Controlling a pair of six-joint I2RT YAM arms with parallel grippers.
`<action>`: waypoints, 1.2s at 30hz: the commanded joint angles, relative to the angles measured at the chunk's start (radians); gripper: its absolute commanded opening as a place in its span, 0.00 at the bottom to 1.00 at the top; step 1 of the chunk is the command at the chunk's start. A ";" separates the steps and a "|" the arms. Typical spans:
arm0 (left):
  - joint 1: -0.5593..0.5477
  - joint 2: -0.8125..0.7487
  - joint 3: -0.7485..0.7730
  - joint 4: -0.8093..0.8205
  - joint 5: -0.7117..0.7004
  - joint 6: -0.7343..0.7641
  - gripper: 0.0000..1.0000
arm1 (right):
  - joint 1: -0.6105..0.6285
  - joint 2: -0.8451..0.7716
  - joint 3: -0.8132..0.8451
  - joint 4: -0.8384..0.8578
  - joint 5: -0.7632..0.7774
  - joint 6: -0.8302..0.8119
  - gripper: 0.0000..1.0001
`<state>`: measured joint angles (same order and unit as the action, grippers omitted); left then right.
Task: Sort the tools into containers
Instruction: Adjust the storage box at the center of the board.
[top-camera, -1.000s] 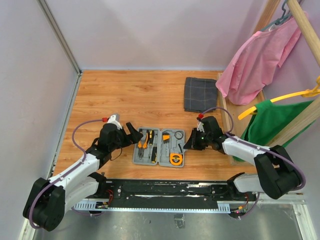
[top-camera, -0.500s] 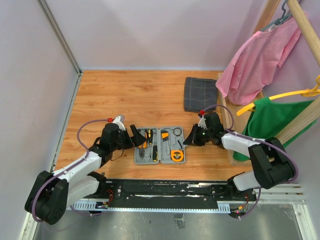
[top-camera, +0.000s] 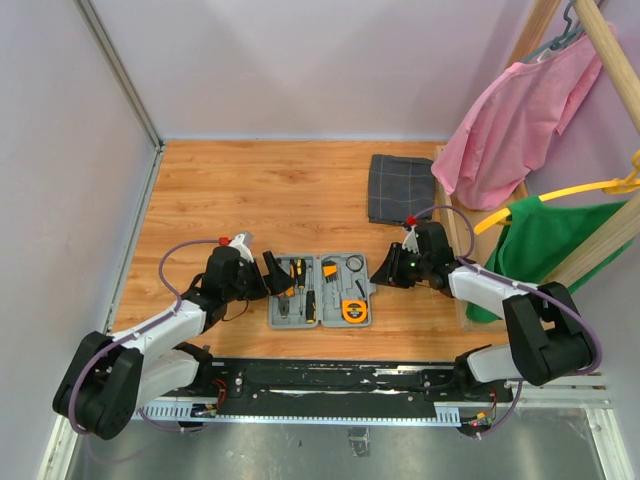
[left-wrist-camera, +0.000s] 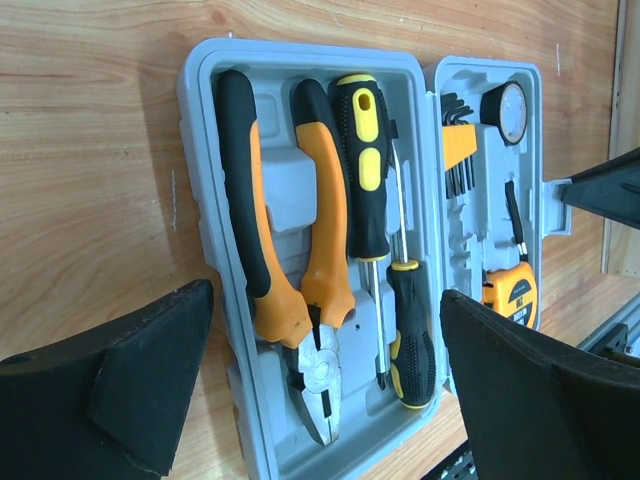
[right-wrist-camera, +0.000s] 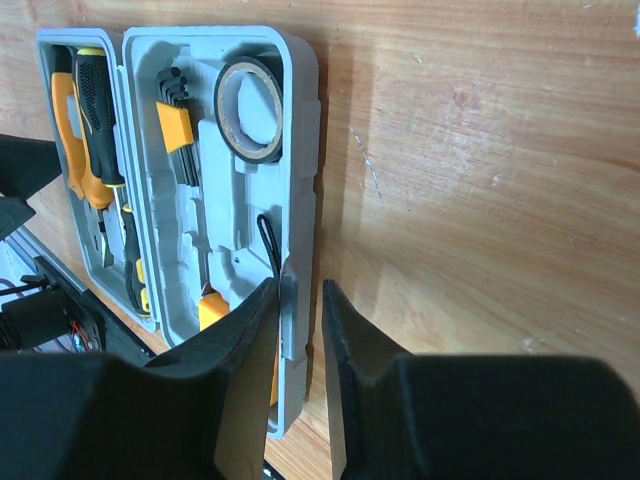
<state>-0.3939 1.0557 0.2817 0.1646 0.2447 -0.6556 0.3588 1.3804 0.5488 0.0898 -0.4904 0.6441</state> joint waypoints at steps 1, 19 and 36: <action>0.008 0.011 -0.005 0.036 0.016 0.010 0.99 | -0.016 0.003 -0.003 -0.019 -0.007 -0.025 0.25; 0.009 0.042 0.003 0.048 0.017 0.014 0.99 | -0.017 0.052 -0.015 0.008 -0.083 -0.038 0.09; 0.007 0.083 0.023 0.129 0.174 0.033 0.97 | -0.016 0.081 -0.041 0.043 -0.076 -0.032 0.01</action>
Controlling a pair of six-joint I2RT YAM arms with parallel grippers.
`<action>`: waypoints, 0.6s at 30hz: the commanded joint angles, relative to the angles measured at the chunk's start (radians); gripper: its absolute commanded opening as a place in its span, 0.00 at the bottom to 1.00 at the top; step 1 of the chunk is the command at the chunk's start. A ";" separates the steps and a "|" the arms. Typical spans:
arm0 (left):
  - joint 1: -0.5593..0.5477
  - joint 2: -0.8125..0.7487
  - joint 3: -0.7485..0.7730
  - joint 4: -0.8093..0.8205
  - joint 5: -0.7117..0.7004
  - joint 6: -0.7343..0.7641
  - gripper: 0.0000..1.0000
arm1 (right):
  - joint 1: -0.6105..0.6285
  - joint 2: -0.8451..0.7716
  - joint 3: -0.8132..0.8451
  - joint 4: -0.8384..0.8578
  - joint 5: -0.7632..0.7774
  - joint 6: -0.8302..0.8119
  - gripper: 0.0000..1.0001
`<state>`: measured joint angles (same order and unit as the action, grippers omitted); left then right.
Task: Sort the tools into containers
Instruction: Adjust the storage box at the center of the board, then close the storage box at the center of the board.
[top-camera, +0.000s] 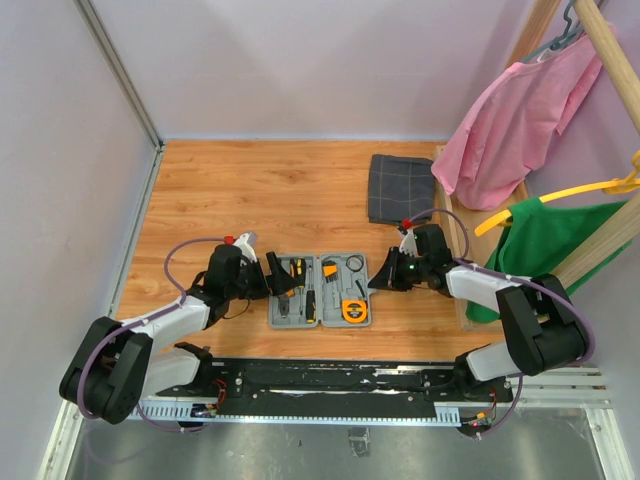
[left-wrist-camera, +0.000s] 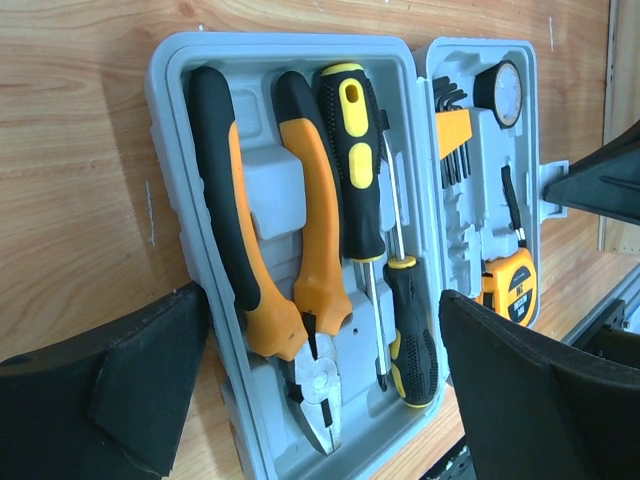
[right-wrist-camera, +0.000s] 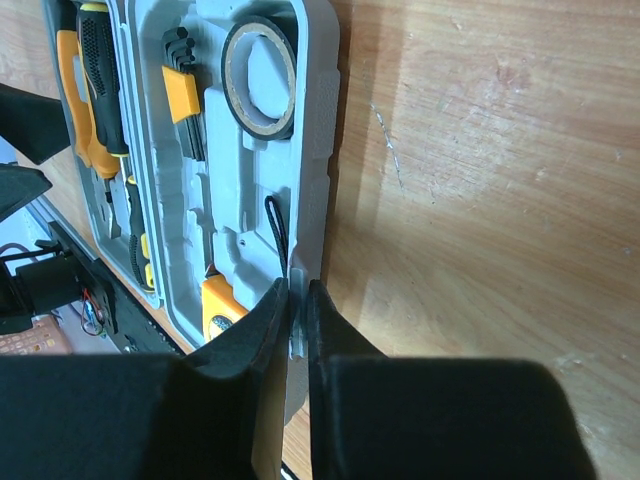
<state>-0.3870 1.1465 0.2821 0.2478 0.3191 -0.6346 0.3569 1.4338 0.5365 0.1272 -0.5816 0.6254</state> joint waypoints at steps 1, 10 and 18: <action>0.001 -0.020 0.026 0.046 0.108 0.010 0.97 | -0.015 0.028 -0.031 0.010 0.014 -0.013 0.01; -0.024 -0.078 0.080 0.034 0.130 -0.010 0.89 | -0.012 0.047 -0.046 0.039 0.011 -0.001 0.01; -0.085 -0.110 0.156 -0.055 0.077 0.000 0.88 | 0.004 0.069 -0.052 0.061 0.019 0.006 0.01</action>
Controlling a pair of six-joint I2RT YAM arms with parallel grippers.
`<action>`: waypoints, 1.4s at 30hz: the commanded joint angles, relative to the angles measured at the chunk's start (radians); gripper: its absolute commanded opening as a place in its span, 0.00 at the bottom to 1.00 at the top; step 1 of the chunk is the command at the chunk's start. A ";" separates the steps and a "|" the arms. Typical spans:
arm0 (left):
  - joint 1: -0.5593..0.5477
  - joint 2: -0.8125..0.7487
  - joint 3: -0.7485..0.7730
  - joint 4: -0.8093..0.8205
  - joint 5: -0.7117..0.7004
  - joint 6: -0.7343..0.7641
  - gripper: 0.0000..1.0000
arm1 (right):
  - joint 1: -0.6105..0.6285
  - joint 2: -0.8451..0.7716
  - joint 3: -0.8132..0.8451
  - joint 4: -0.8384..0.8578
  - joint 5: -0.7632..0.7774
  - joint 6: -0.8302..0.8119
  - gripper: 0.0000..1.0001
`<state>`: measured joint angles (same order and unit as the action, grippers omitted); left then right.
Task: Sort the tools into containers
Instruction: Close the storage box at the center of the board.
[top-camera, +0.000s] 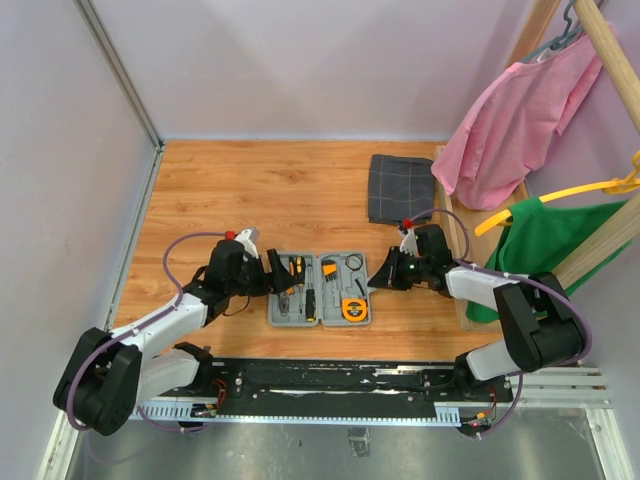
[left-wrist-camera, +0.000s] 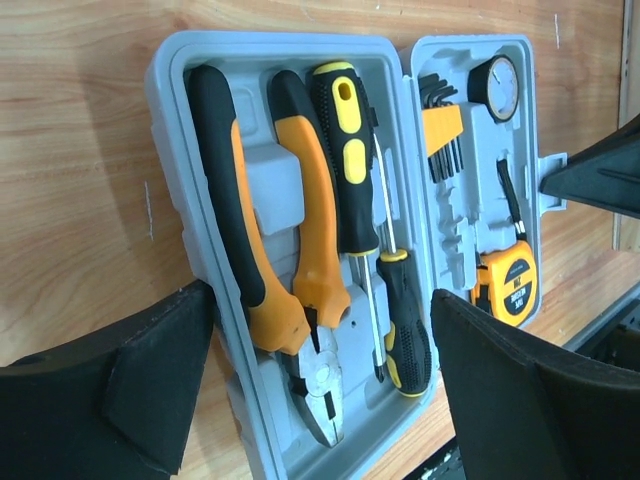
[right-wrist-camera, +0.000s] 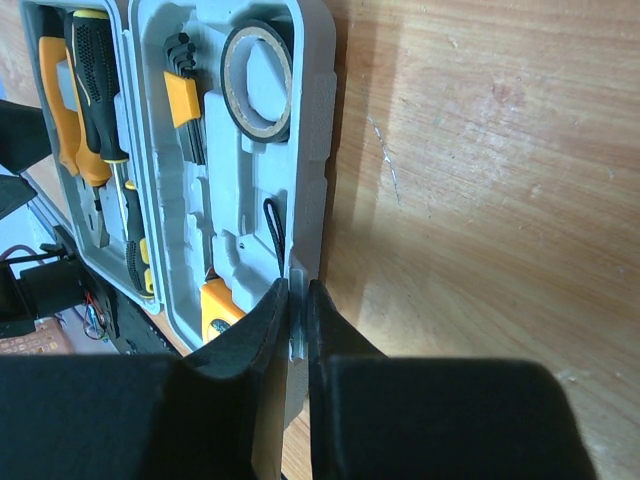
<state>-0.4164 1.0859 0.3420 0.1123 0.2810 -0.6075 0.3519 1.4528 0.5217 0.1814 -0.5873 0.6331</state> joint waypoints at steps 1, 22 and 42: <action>-0.063 -0.056 0.106 0.071 0.109 -0.028 0.88 | 0.009 0.052 -0.038 0.010 0.025 0.001 0.01; -0.189 -0.048 0.229 0.054 0.064 -0.082 0.87 | 0.019 0.073 -0.040 0.038 0.021 0.011 0.01; -0.289 0.123 0.238 0.168 0.045 -0.101 0.87 | 0.019 0.064 -0.044 0.027 0.032 0.008 0.01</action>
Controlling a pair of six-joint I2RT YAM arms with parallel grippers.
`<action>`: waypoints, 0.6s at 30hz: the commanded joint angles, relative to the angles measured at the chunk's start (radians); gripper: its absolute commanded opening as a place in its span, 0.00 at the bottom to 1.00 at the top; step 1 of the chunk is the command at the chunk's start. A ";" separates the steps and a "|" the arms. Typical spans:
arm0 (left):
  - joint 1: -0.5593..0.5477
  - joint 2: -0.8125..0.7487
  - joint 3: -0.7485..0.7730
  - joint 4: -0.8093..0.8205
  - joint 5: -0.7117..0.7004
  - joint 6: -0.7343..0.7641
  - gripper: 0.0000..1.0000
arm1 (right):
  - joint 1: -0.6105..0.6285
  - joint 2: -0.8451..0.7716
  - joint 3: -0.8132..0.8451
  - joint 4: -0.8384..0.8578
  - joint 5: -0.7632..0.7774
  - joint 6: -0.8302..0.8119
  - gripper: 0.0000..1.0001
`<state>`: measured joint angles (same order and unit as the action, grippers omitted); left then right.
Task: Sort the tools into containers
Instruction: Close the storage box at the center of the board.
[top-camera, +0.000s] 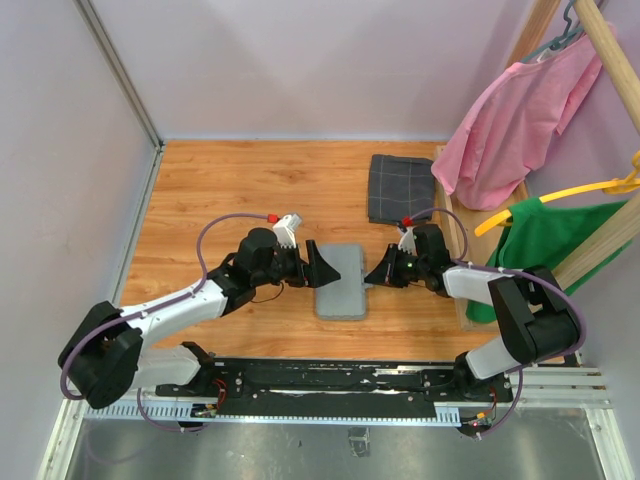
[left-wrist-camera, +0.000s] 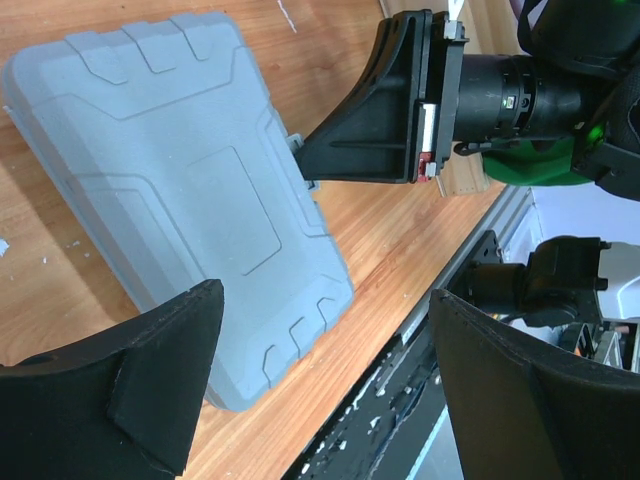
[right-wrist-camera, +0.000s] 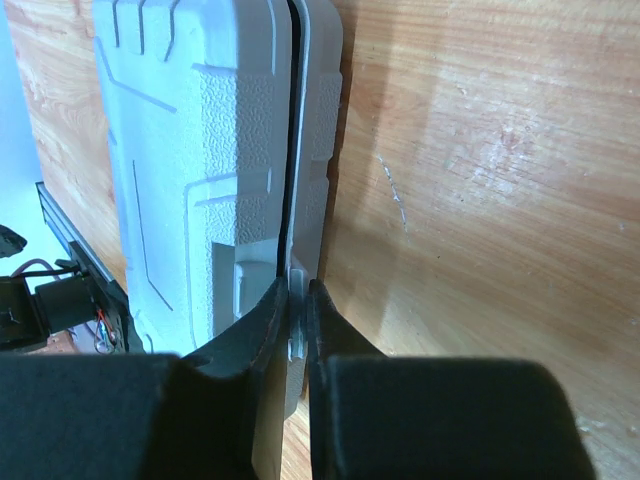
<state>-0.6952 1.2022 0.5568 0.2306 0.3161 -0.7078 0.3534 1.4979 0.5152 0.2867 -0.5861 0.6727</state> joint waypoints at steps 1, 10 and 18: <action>-0.010 0.005 0.023 0.050 0.007 0.001 0.87 | 0.018 0.018 -0.037 -0.081 0.033 -0.032 0.01; -0.010 0.016 0.007 0.034 -0.033 0.025 0.87 | 0.018 -0.007 -0.022 -0.120 0.052 -0.050 0.07; -0.010 0.058 0.038 -0.050 -0.144 0.075 0.88 | 0.018 -0.177 0.031 -0.303 0.178 -0.113 0.32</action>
<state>-0.6975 1.2377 0.5575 0.2157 0.2382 -0.6750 0.3595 1.4014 0.5144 0.1463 -0.5098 0.6281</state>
